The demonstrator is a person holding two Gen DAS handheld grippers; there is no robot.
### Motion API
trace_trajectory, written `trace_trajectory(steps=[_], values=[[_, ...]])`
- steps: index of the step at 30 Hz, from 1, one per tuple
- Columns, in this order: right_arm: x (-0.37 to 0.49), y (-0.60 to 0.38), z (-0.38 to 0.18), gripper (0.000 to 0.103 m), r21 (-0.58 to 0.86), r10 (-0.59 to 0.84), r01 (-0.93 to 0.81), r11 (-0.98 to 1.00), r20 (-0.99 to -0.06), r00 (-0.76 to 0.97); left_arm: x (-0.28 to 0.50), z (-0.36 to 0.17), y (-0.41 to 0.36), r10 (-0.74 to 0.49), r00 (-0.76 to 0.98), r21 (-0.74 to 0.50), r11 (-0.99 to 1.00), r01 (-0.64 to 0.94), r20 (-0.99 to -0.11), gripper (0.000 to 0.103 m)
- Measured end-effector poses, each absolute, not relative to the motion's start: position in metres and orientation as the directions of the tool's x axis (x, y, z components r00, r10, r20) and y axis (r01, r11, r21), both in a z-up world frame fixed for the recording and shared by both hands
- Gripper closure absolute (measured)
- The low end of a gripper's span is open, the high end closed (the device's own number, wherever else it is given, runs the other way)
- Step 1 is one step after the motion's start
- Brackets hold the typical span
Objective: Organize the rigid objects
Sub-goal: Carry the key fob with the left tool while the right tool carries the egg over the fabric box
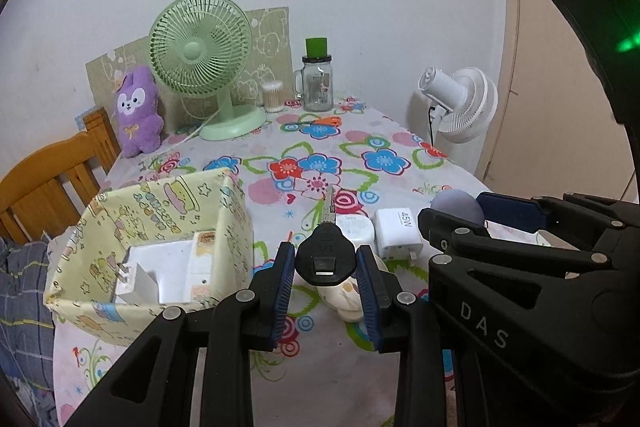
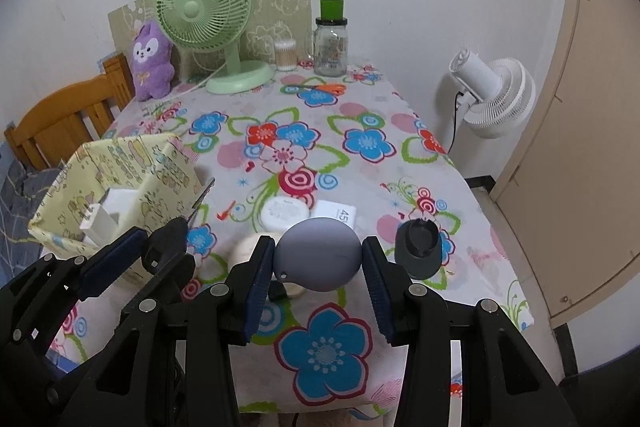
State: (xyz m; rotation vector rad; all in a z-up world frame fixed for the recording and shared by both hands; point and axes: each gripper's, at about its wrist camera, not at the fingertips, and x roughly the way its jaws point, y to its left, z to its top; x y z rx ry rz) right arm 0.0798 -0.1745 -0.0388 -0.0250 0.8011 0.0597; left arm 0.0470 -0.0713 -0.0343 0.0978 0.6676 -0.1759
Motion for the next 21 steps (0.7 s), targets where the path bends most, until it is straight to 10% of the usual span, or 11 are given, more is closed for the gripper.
trace_trajectory(steps=[21], values=[[0.09, -0.125, -0.01, 0.056, 0.002, 0.072, -0.098, 0.995, -0.695, 0.715, 0.056, -0.01, -0.023, -0.11, 0.793, 0.041, 0.985, 0.167, -0.599, 0.072]])
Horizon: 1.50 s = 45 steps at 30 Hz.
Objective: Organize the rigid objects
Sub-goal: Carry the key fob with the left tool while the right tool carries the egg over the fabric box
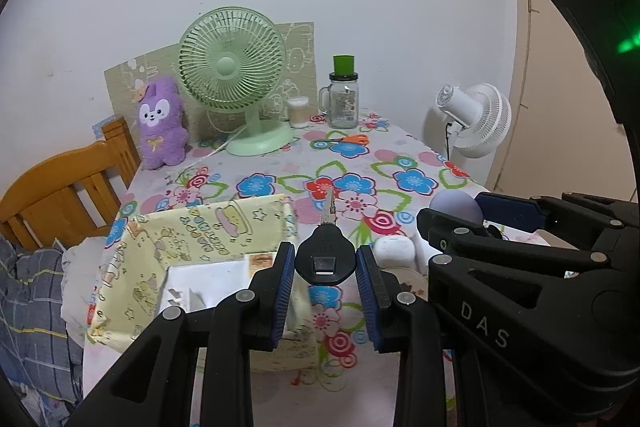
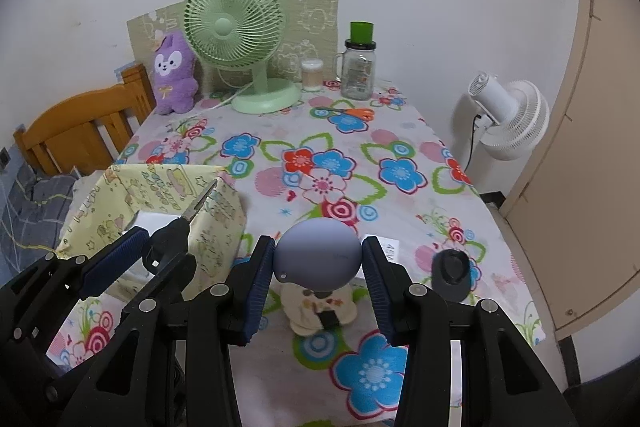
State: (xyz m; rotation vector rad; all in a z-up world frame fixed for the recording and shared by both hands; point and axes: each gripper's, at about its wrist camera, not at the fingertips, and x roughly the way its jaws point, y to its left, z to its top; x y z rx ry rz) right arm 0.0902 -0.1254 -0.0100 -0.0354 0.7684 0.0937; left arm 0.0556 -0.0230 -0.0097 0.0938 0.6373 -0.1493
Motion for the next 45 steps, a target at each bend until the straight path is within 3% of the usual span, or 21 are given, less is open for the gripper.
trace_trajectory(steps=[45], values=[[0.151, 0.002, -0.031, 0.055, 0.015, 0.208, -0.297, 0.955, -0.746, 0.633, 0.101, -0.037, 0.088, 0.034, 0.748, 0.027, 0.999, -0.021, -0.662, 0.072]])
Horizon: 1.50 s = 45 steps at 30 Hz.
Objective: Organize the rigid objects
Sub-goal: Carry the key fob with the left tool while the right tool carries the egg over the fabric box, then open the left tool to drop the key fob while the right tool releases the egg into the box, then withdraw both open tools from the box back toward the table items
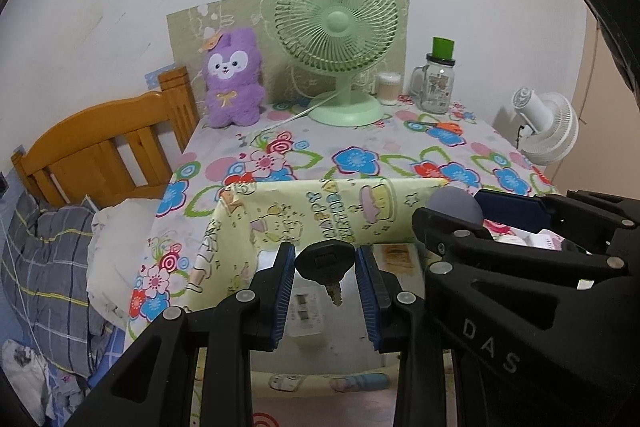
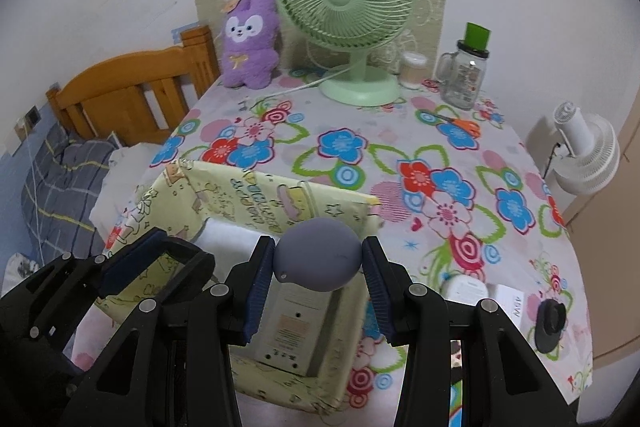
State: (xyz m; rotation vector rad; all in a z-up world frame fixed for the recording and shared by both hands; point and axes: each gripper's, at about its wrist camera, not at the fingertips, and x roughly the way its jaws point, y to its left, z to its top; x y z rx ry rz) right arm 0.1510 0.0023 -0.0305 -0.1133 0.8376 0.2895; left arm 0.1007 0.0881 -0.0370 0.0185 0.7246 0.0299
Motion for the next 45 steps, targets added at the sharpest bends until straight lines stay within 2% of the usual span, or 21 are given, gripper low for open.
trace_trajectory(steps=[14, 15, 19, 21, 25, 30, 32, 35, 38, 45], values=[[0.173, 0.027, -0.053, 0.055, 0.053, 0.246, -0.336, 0.941, -0.788, 0.564, 0.12, -0.058, 0.108, 0.073, 0.701, 0.043, 0.997, -0.061, -0.709, 0.07], [0.174, 0.027, -0.054, 0.055, 0.056, 0.247, -0.336, 0.94, -0.791, 0.56, 0.121, -0.059, 0.109, 0.075, 0.698, 0.042, 0.997, -0.063, -0.712, 0.065], [0.18, 0.03, -0.06, 0.055, 0.069, 0.253, -0.336, 0.939, -0.801, 0.543, 0.125, -0.065, 0.113, 0.081, 0.684, 0.044, 0.996, -0.072, -0.725, 0.058], [0.183, 0.031, -0.063, 0.055, 0.078, 0.259, -0.339, 0.937, -0.806, 0.532, 0.126, -0.067, 0.114, 0.081, 0.679, 0.042, 0.996, -0.074, -0.729, 0.048], [0.185, 0.033, -0.068, 0.055, 0.093, 0.272, -0.347, 0.933, -0.812, 0.516, 0.126, -0.068, 0.114, 0.084, 0.674, 0.042, 0.996, -0.079, -0.734, 0.037], [0.185, 0.033, -0.068, 0.051, 0.101, 0.282, -0.353, 0.93, -0.811, 0.513, 0.124, -0.067, 0.113, 0.071, 0.674, 0.033, 0.997, -0.07, -0.735, 0.025], [0.184, 0.031, -0.067, 0.045, 0.1, 0.28, -0.349, 0.932, -0.81, 0.515, 0.122, -0.065, 0.109, 0.082, 0.68, 0.045, 0.996, -0.072, -0.729, 0.021], [0.179, 0.027, -0.063, 0.042, 0.087, 0.268, -0.34, 0.937, -0.802, 0.533, 0.119, -0.063, 0.106, 0.086, 0.683, 0.051, 0.996, -0.072, -0.725, 0.018], [0.173, 0.022, -0.059, 0.033, 0.092, 0.275, -0.34, 0.936, -0.793, 0.544, 0.116, -0.06, 0.104, 0.076, 0.686, 0.037, 0.997, -0.071, -0.724, 0.015], [0.157, 0.012, -0.047, 0.029, 0.078, 0.272, -0.339, 0.938, -0.773, 0.574, 0.104, -0.049, 0.094, 0.058, 0.708, 0.027, 0.998, -0.055, -0.704, 0.011]])
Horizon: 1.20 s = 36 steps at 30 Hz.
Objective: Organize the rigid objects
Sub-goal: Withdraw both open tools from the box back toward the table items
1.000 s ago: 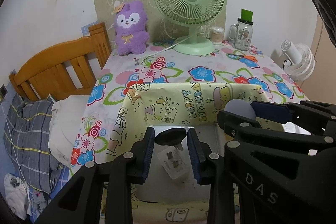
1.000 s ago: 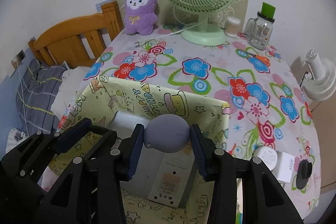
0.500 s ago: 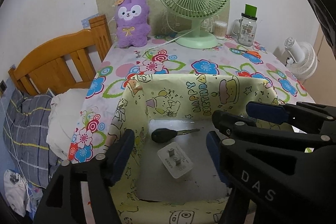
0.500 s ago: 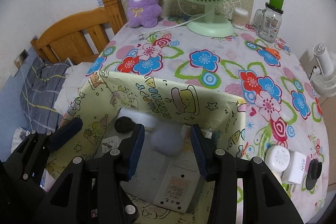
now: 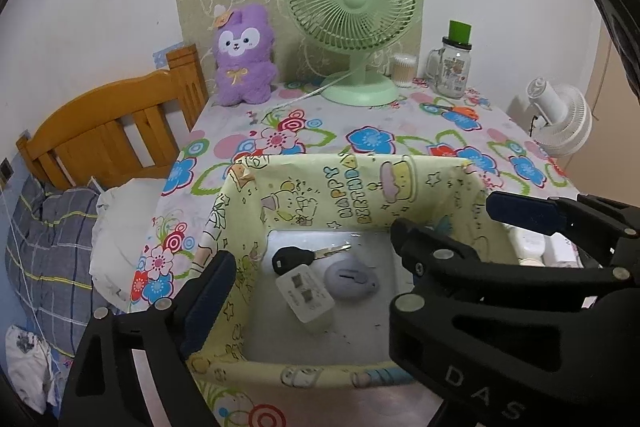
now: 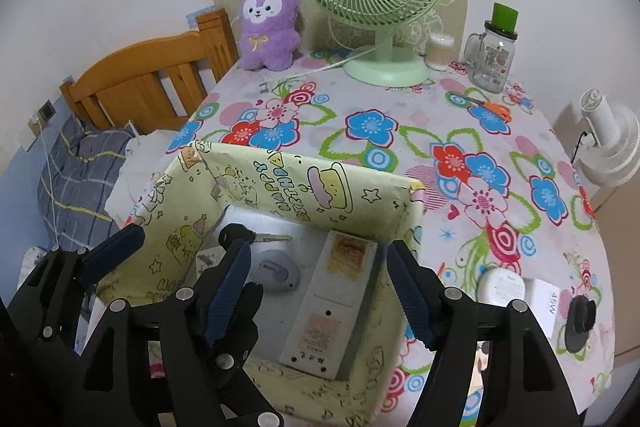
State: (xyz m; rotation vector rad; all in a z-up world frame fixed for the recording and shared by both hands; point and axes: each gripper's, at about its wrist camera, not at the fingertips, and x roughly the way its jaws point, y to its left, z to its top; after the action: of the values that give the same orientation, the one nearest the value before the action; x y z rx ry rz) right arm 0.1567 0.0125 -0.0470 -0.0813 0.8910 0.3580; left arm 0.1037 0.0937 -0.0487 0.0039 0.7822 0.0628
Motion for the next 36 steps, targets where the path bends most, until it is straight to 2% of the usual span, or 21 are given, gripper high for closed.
trace_trajectory(steps=[14, 23, 27, 36], values=[[0.126, -0.014, -0.03, 0.025, 0.07, 0.265, -0.32, 0.945, -0.738, 0.62, 0.077, -0.031, 0.066, 0.055, 0.739, 0.047, 0.998, -0.032, -0.671, 0.003], [0.111, -0.036, -0.02, 0.022, 0.065, 0.251, -0.296, 0.953, -0.717, 0.651, 0.067, -0.025, 0.047, 0.051, 0.753, 0.062, 0.998, -0.014, -0.656, 0.001], [0.104, -0.046, -0.018, 0.017, 0.062, 0.241, -0.282, 0.957, -0.709, 0.663, 0.063, -0.024, 0.039, 0.046, 0.755, 0.063, 0.998, -0.005, -0.654, 0.0], [0.092, -0.067, -0.012, 0.016, 0.057, 0.228, -0.261, 0.964, -0.688, 0.689, 0.054, -0.018, 0.02, 0.027, 0.766, 0.065, 0.998, 0.019, -0.642, 0.0]])
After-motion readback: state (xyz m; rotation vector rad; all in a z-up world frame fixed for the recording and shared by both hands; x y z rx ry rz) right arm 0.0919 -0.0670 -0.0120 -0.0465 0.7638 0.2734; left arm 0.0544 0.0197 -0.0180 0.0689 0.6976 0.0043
